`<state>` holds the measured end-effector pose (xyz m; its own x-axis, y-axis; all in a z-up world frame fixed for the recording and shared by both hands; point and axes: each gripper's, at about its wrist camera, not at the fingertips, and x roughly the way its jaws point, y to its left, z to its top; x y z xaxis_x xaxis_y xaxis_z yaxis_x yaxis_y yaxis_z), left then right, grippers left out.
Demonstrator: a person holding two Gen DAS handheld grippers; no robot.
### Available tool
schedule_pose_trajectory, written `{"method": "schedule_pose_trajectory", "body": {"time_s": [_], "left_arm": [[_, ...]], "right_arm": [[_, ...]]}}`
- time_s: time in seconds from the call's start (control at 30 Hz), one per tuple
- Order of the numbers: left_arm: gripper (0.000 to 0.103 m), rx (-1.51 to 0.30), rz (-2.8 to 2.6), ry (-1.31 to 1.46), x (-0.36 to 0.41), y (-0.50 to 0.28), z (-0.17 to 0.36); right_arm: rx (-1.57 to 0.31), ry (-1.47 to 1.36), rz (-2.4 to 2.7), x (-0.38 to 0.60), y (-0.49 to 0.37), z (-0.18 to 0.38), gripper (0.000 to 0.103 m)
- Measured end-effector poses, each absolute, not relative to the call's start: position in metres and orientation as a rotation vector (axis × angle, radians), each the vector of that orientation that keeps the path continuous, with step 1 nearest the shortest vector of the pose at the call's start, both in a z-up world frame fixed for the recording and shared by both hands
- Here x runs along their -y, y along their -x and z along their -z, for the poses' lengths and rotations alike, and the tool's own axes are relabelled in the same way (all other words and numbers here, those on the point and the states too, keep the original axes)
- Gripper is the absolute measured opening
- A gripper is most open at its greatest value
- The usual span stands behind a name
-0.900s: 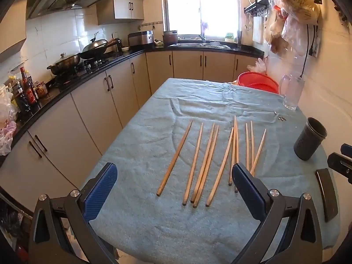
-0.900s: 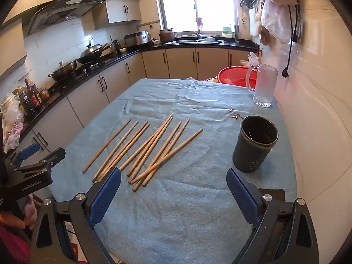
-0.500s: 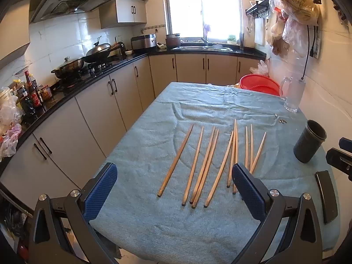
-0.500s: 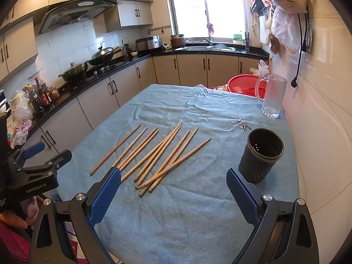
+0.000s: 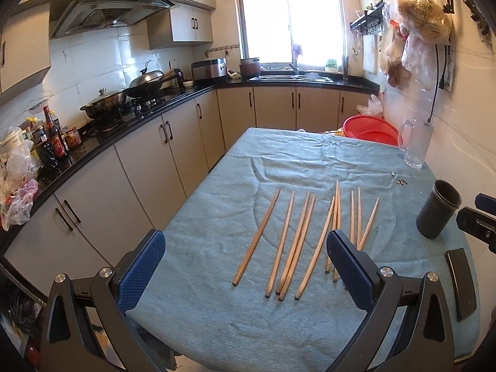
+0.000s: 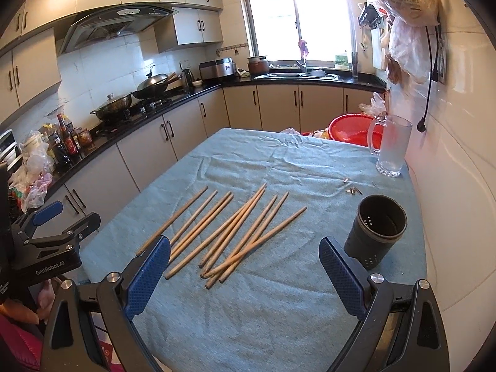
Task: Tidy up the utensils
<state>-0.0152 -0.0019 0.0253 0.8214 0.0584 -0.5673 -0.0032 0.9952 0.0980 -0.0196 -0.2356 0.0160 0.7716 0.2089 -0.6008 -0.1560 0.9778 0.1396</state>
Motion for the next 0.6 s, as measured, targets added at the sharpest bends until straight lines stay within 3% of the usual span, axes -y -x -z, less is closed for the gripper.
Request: {"method": "schedule_pose_trajectory", "body": {"time_s": [0.6], "left_arm": [[0.103, -0.642, -0.018, -0.080, 0.008, 0.014, -0.016]], "right_arm": [[-0.702, -0.102, -0.206, 0.244, 0.016, -0.005, 0.097]]}}
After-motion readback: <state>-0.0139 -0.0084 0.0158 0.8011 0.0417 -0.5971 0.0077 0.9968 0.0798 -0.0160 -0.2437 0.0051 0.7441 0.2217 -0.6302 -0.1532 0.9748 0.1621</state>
